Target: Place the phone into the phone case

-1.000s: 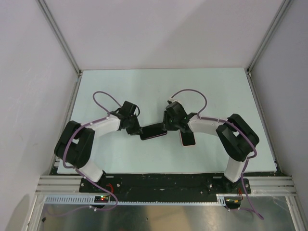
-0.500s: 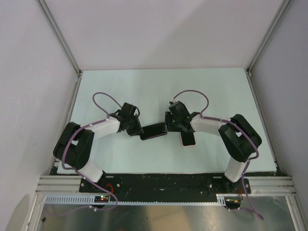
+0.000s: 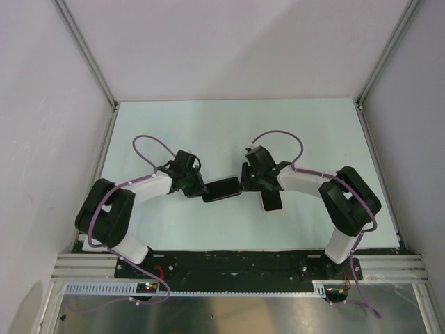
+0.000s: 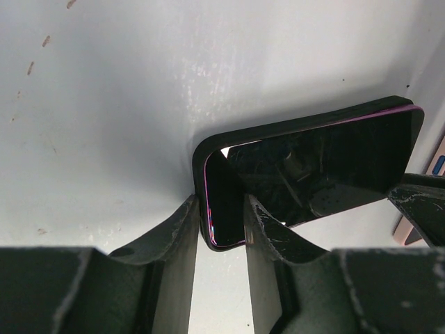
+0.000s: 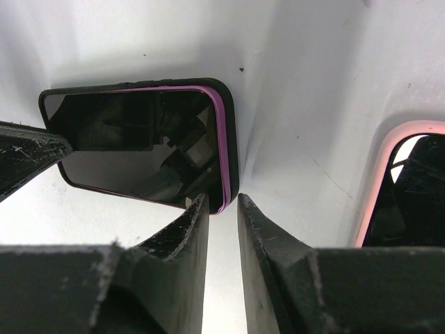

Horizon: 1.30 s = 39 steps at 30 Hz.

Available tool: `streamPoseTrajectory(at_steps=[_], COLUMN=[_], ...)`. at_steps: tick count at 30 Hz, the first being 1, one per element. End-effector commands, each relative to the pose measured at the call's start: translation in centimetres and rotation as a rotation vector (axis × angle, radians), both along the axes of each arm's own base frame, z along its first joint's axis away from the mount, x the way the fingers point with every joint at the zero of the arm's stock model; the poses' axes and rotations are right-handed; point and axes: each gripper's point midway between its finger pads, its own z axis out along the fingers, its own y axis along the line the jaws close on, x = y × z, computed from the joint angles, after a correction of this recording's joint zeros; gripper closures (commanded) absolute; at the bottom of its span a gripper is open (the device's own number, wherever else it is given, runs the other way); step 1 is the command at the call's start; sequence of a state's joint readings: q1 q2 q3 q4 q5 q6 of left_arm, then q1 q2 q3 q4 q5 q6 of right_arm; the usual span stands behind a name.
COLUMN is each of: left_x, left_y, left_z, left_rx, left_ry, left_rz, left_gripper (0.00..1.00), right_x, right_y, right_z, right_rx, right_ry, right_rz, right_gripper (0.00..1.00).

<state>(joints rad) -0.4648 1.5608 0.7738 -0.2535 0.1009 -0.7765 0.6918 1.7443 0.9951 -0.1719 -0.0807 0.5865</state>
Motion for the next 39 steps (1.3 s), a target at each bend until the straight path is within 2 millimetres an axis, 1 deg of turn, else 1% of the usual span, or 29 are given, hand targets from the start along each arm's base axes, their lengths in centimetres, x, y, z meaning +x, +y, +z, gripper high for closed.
streamPoseTrajectory(at_steps=[1,8,10,11,18,21,25,33,36,39], left_x=[-1.7,-1.7,-1.6,-1.7,-1.4,-1.2,-1.0,-0.9,-0.8,-0.6], left_y=[-0.8,-0.8,-0.8,-0.8,-1.1,-1.3,-1.5,-1.6,-1.7,-1.9], left_z=[-0.3,-0.7,-0.7,-0.8,-0.9,-0.9,-0.8,-1.0,-0.9,-0.7], left_rx=[-0.021,-0.014,-0.013,-0.012,-0.015,-0.019,-0.023,-0.023,-0.025,-0.029], left_ry=[0.037,0.045,0.046,0.048,0.057,0.057,0.057,0.064,0.060,0.056], left_rz=[-0.058,-0.059,-0.059,-0.059,-0.064,-0.066,-0.066,-0.066,-0.068,-0.071], left_gripper=[0.64,0.66,0.66,0.67,0.68,0.68,0.69,0.69,0.69,0.69], right_x=[-1.6,-1.7,-2.1,-2.4,-4.6,-5.4,-6.0,-6.7,-6.8,-5.6], right_y=[-1.2,-0.9,-0.6,-0.4,0.4,0.4,0.2,-0.6,-0.5,-0.4], right_z=[-1.7,-3.1,-3.8,-4.0,-6.5,-7.7,-9.1,-11.2,-11.2,-10.4], right_rx=[-0.063,-0.105,-0.123,-0.130,-0.177,-0.195,-0.222,-0.301,-0.317,-0.351], right_ry=[0.057,0.069,0.080,0.085,0.135,0.163,0.193,0.227,0.228,0.189], right_rz=[0.022,0.028,0.042,0.048,0.093,0.104,0.109,0.110,0.112,0.097], right_gripper=[0.76,0.92,0.98,0.99,1.00,1.00,1.00,1.00,1.00,1.00])
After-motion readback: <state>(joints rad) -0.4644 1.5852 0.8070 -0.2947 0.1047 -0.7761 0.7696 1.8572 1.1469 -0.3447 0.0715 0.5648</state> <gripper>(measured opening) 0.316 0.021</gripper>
